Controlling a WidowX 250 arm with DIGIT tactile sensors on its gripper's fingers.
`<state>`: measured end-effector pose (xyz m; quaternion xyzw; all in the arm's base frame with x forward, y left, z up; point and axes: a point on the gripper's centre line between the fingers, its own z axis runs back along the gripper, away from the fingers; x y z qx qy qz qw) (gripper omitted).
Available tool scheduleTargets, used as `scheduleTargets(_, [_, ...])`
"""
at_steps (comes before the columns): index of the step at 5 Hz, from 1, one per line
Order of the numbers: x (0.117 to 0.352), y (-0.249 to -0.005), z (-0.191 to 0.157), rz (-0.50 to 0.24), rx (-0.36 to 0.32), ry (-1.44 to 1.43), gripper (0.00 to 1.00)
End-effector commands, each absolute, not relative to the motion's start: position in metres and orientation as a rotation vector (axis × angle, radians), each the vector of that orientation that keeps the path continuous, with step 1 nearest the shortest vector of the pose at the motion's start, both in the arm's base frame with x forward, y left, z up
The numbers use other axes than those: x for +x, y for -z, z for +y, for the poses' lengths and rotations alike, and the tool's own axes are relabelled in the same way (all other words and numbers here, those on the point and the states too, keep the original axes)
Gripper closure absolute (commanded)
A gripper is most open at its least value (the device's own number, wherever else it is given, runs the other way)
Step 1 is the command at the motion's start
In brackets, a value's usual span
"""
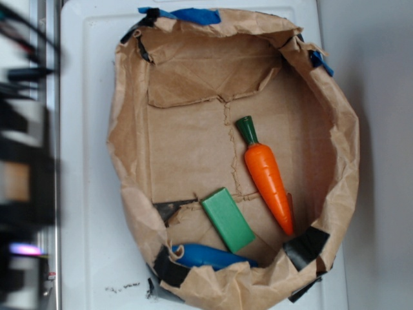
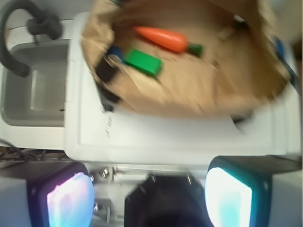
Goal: Grab the green block.
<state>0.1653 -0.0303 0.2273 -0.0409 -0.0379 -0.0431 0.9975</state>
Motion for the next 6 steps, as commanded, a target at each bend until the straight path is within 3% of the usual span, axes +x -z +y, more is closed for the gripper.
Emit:
scheduleTargets(1, [0.217,-0.210,-0.027,-0.198,-0.121,0.296,0.00])
scheduleTargets(2, [0.226,-0.171,-0.023,-0.197,-0.160,0.378,0.00])
scheduleTargets(3, [0.243,-0.150,-0.005,-0.185,-0.192,0.306,0.00])
scheduleTargets(4, [0.253,-0.140,0.007,-0.126,-0.210,0.223,0.00])
scheduleTargets(5, [0.267,-0.142,0.014,-0.118,-0.276,0.166,0.00])
scheduleTargets(6, [0.268,-0.119,0.021,-0.139,-0.248,0.173,0.00])
